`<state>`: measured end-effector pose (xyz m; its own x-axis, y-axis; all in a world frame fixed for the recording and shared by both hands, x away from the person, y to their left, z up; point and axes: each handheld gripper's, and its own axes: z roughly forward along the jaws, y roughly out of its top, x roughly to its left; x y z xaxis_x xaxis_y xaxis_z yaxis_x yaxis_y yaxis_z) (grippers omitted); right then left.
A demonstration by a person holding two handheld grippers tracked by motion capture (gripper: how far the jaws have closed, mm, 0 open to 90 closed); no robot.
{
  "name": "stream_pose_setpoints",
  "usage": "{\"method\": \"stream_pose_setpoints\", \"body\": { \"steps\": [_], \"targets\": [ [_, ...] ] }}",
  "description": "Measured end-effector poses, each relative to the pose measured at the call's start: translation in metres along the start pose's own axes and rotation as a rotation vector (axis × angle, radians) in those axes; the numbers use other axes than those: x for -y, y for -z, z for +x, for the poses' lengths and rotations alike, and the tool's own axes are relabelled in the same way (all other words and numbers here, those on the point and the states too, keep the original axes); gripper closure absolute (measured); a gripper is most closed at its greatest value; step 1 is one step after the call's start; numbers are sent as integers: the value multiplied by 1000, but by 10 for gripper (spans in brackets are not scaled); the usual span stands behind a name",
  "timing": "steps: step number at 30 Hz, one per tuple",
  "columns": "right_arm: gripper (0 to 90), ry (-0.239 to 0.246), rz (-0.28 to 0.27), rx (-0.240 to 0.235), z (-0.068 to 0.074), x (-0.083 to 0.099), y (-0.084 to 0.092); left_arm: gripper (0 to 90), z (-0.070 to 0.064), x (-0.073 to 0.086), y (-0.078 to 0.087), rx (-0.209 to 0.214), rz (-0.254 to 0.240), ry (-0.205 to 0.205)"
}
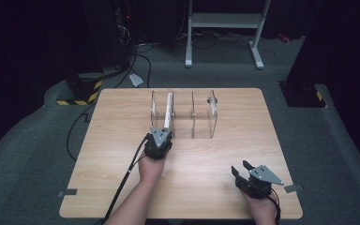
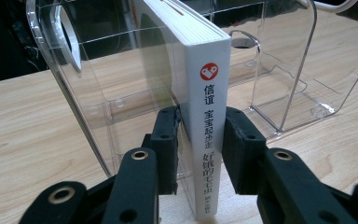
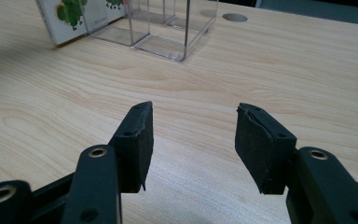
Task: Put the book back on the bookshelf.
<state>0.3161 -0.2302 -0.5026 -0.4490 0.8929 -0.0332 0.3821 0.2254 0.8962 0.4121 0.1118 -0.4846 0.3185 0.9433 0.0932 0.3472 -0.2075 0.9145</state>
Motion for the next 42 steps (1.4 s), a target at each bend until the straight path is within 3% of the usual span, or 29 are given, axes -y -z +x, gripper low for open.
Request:
{"method": "stream_pose_setpoints", "body": {
  "steps": [9,22,32,42],
  "targets": [
    [469,3,0,-1,1,0,0,689,1,-1,-2,7,-11,23],
    [469,4,0,0,1,0,0,639,-1,0,-3,34,-11,17],
    [469,6,1,-1,2,0,-1,557,0,0,-3,31,-2,21],
    [469,2,1,0,1,0,0,590,1,0,-2,15,-4,10]
  ]
}}
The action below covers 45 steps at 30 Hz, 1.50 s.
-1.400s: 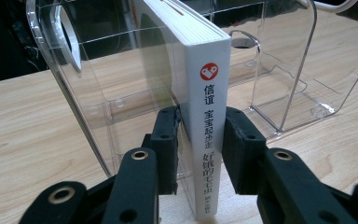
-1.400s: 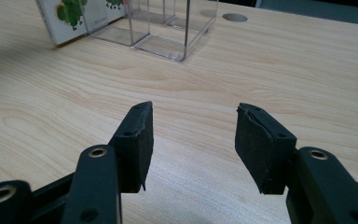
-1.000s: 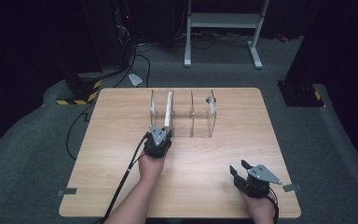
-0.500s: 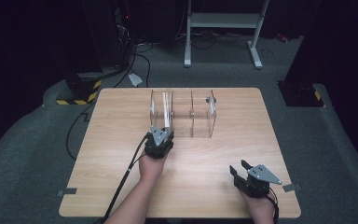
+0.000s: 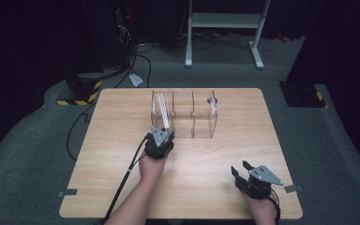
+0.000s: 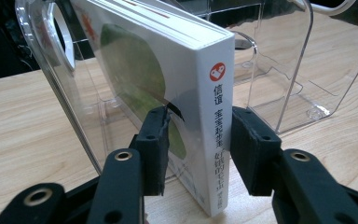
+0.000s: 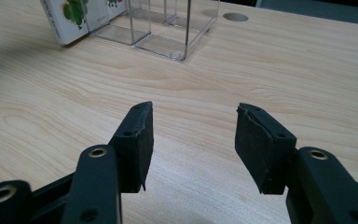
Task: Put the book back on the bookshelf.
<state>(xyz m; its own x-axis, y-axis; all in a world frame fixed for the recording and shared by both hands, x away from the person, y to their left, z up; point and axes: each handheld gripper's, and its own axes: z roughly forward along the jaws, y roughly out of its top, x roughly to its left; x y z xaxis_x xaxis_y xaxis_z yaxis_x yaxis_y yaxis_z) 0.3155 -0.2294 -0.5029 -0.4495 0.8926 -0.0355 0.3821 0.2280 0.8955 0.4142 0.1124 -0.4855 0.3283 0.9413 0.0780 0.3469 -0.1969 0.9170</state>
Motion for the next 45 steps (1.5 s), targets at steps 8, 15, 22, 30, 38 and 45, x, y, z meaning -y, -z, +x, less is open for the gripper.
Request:
{"method": "stream_pose_setpoints", "body": {
  "steps": [8,15,22,30,38,45],
  "targets": [
    [469,2,-1,1,0,0,0,699,3,1,4,-17,-6,29],
    [469,4,0,-1,0,0,0,724,4,1,5,-33,-11,51],
    [469,4,1,-3,0,0,-1,735,10,-1,7,-50,-18,70],
    [469,4,4,-5,1,0,-2,738,14,0,7,-56,-11,70],
    [469,1,7,-6,1,1,-2,730,19,4,7,-50,5,87],
    [469,-6,10,-10,1,2,-3,714,21,4,8,-49,9,84]
  ]
}}
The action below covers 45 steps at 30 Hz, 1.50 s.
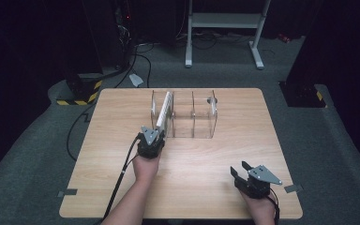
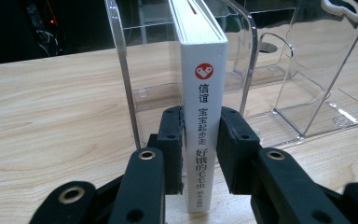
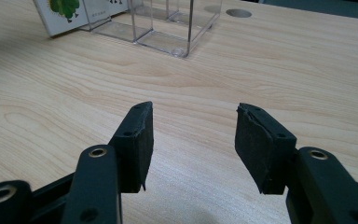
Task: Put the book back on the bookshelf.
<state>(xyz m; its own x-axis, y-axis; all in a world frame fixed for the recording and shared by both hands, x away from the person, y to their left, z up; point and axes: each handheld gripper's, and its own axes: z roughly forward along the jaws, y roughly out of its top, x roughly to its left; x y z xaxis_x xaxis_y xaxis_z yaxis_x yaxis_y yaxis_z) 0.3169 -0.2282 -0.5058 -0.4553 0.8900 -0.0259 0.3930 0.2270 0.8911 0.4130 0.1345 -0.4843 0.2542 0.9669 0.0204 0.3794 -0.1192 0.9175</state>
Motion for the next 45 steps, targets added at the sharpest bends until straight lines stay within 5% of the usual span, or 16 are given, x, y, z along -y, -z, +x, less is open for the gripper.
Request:
{"method": "stream_pose_setpoints", "body": {
  "steps": [45],
  "targets": [
    [469,2,-1,10,-1,0,1,549,2,3,7,31,-19,-6]
  ]
}}
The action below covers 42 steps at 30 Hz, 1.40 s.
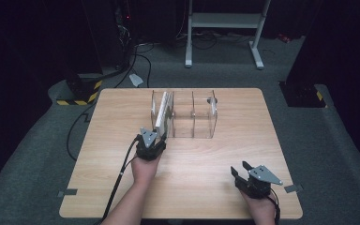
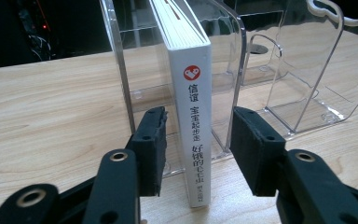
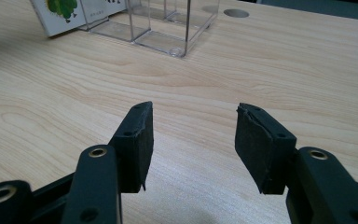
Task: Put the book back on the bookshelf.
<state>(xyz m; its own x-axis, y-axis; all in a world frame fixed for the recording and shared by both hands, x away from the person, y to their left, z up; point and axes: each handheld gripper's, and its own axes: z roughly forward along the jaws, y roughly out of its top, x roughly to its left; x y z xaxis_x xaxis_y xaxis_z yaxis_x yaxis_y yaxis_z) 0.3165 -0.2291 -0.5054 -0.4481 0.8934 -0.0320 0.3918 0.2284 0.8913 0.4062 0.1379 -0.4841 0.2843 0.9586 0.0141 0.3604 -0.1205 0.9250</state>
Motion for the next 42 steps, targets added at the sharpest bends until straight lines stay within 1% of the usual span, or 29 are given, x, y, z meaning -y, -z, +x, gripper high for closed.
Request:
{"method": "stream_pose_setpoints", "body": {
  "steps": [4,6,9,10,16,19,22,25,28,31,35,39,41,42],
  "targets": [
    [469,2,-1,1,0,0,0,484,-1,0,1,10,-7,-1],
    [469,0,-1,2,0,0,0,454,-1,0,3,24,-11,10],
    [469,4,-3,2,0,0,0,415,-1,0,5,34,-13,9],
    [469,-1,-1,1,0,0,0,407,0,1,6,39,-13,12],
    [472,11,1,-3,1,0,-1,355,1,3,11,60,-5,12],
    [475,14,4,-5,2,0,-2,339,4,6,15,75,2,22],
    [475,17,6,-5,2,0,-2,325,7,8,19,86,20,24],
    [475,18,7,-4,3,0,-2,323,11,11,23,91,27,30],
    [475,25,5,-1,3,-1,-2,326,14,13,27,101,39,26],
    [477,25,3,-1,3,-1,-1,335,17,14,31,118,40,31],
    [479,24,5,0,3,-1,-1,344,22,18,39,143,38,28],
    [481,29,8,2,3,0,-1,335,30,24,44,149,47,33],
    [481,29,11,3,3,0,-1,326,33,27,46,142,59,22],
    [481,31,12,4,3,0,-1,323,34,29,48,139,68,11]
  ]
}}
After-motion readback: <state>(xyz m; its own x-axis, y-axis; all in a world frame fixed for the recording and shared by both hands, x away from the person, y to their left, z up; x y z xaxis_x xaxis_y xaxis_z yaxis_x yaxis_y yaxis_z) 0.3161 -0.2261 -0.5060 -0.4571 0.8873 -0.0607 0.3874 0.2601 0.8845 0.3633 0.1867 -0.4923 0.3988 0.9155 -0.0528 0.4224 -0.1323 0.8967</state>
